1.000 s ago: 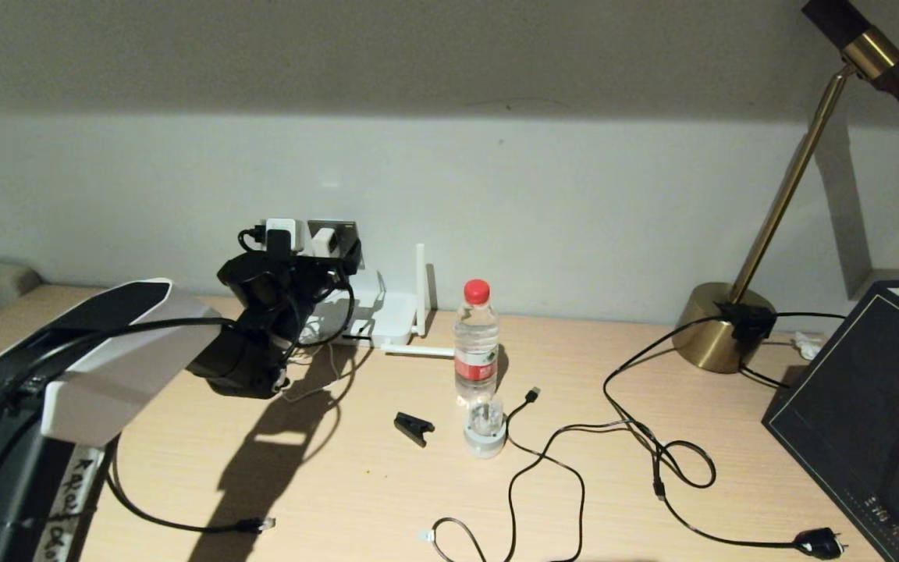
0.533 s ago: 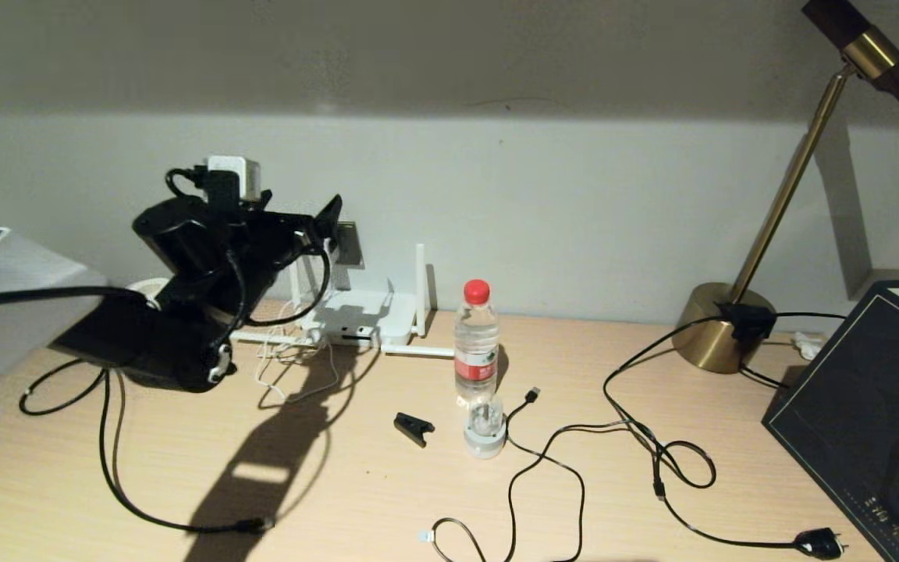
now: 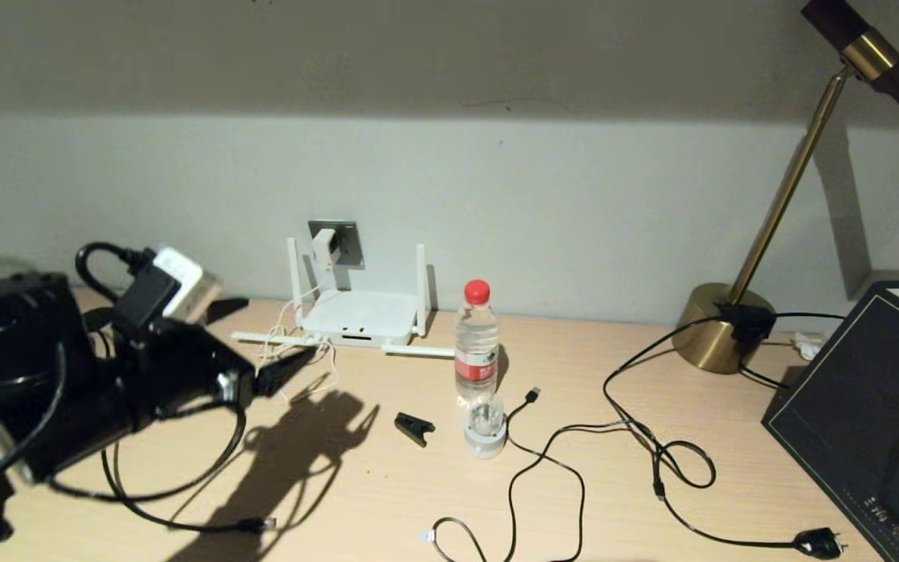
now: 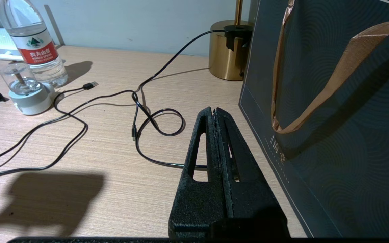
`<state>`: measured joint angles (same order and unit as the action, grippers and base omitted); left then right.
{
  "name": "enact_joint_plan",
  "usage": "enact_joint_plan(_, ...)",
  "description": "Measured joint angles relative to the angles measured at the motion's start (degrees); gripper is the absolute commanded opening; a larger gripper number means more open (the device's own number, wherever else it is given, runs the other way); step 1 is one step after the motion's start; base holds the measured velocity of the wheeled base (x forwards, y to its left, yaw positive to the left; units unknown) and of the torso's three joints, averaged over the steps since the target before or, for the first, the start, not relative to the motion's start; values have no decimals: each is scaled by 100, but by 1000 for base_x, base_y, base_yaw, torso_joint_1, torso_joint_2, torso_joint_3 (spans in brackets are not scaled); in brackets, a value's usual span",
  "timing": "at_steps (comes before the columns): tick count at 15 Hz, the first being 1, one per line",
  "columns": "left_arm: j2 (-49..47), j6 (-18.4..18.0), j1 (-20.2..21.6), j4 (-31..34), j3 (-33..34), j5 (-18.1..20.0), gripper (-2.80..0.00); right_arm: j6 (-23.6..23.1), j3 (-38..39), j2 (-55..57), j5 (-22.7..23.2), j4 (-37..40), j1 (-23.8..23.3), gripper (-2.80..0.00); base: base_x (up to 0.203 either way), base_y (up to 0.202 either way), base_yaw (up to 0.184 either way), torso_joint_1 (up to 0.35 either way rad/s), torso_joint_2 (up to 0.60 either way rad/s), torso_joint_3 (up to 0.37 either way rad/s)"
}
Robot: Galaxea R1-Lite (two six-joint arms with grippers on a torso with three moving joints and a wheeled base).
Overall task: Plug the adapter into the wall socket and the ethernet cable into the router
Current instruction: Pick up cable
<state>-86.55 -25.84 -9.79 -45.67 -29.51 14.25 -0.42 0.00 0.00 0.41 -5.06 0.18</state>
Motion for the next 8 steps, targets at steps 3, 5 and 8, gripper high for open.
enact_joint_plan(3,450,-1258,102,1929,190,1032,0,2,0,0,0,5,0,-280,0,0,0,0,0,0)
enact_joint_plan(5,548,-2105,153,3469,-345,1306,0,1,0,0,0,5,0,-280,0,0,0,0,0,0)
enact_joint_plan(8,376,-3787,400,5806,-1562,1243,0,1,0,0,-1,2,0,-280,0,0,0,0,0,0)
